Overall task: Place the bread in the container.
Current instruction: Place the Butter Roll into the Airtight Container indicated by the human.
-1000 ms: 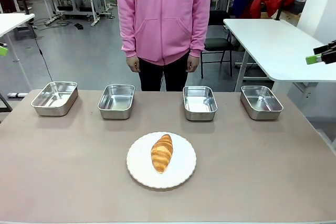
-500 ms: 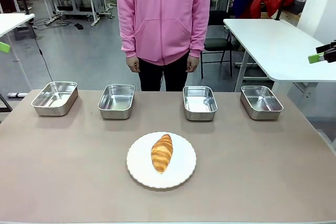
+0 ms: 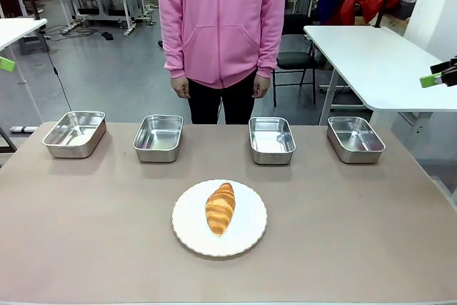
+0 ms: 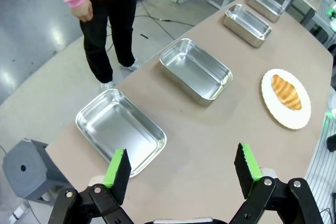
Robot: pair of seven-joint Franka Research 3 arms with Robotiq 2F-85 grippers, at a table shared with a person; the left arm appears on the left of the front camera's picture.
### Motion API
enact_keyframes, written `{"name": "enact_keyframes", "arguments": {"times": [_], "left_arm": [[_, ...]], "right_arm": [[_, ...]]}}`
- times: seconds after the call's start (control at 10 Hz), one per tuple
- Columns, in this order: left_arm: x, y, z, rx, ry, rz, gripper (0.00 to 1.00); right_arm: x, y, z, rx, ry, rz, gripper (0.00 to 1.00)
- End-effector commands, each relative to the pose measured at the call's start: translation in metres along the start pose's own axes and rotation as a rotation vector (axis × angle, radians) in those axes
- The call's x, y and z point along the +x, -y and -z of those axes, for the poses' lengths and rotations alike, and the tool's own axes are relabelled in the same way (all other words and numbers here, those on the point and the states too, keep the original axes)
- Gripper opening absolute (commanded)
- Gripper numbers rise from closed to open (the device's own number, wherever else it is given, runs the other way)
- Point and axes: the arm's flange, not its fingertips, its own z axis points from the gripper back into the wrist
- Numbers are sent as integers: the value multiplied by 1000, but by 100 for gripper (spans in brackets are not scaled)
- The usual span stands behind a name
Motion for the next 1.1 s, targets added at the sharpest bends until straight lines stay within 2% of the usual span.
{"name": "enact_keyframes", "arguments": {"times": [0.0, 1.0], "left_arm": [[0, 0, -1, -2, 4, 11, 100], [0, 0, -1, -2, 4, 11, 100]], "right_arm": [[1, 0, 1, -3, 11, -3, 100], [1, 0, 1, -3, 11, -3, 100]]}}
